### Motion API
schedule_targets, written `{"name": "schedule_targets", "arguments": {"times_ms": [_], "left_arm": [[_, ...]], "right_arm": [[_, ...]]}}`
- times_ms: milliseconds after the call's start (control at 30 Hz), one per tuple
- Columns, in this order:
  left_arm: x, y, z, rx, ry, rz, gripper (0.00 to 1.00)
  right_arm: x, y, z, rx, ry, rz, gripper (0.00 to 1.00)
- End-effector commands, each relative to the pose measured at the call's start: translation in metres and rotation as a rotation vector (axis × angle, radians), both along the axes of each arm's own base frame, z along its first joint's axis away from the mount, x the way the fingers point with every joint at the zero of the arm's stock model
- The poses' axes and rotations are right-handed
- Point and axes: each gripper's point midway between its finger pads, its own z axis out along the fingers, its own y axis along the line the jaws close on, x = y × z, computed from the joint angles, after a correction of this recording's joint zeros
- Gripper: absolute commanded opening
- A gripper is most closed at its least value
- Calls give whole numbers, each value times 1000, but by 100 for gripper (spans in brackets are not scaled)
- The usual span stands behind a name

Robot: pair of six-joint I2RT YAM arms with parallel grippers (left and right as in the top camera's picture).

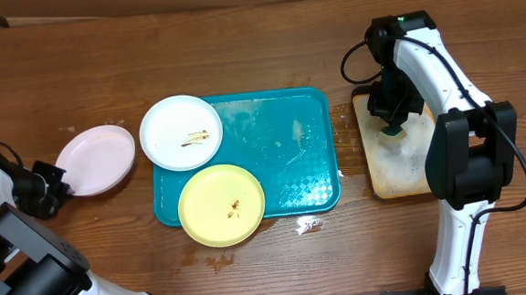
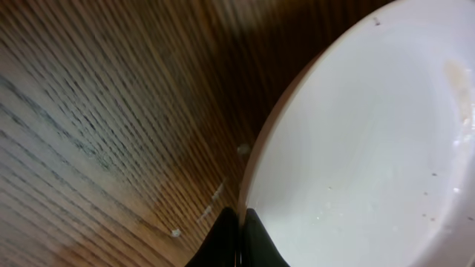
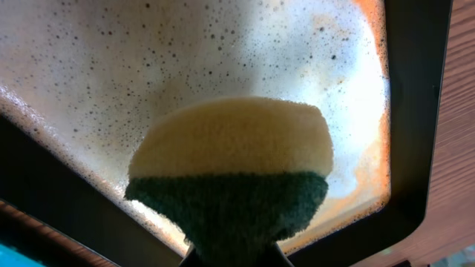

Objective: Clean dirty plates on tray and stack at the side
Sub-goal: 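Lower the plate onto the table left of the tray and release, then reach the left gripper to the rim of the white plate on the tray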

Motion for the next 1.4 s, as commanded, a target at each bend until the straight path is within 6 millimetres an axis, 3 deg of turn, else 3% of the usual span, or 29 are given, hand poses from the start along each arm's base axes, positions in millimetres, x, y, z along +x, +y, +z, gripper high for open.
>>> {"name": "schedule_targets", "arguments": {"times_ms": [0,233,367,433,500,567,633,667,733,833,967,1067,1233,1300,1367], "left_arm": [[-5,-4,-9,-2,10,22,4],[-16,12,-15,80,74,57,4],[-17,12,-16,72,77,58,4],[-17,11,-17,70,80,59,18],[-17,10,-18,67,84,60,42],[-16,9,-18,61,78,59,53],[-14,7,-17,50,67,55,75],[-12,5,-17,40,58,49,74],[-9,1,-16,23,42,44,56],[2,-8,-11,-11,7,17,60],[18,-18,10,20,0,-55,56],[34,-26,39,78,-18,-108,64],[64,-48,103,206,-100,-206,72],[71,-60,119,228,-119,-242,80],[76,-76,122,225,-120,-291,82]], "right_arm": [[6,0,2,1,-14,6,4],[4,0,3,1,-6,8,4],[4,0,3,0,-4,9,4],[4,0,3,1,-6,9,4],[4,0,3,1,-6,9,4],[4,0,3,1,-6,9,4],[4,0,3,1,-7,9,4],[4,0,3,1,-7,8,4],[4,0,2,1,-8,8,4],[6,0,2,2,-13,8,4],[7,0,2,3,-17,8,4],[6,0,2,2,-16,8,4],[6,0,2,3,-16,8,4],[7,0,2,3,-17,8,4],[7,1,2,3,-18,8,4]]}}
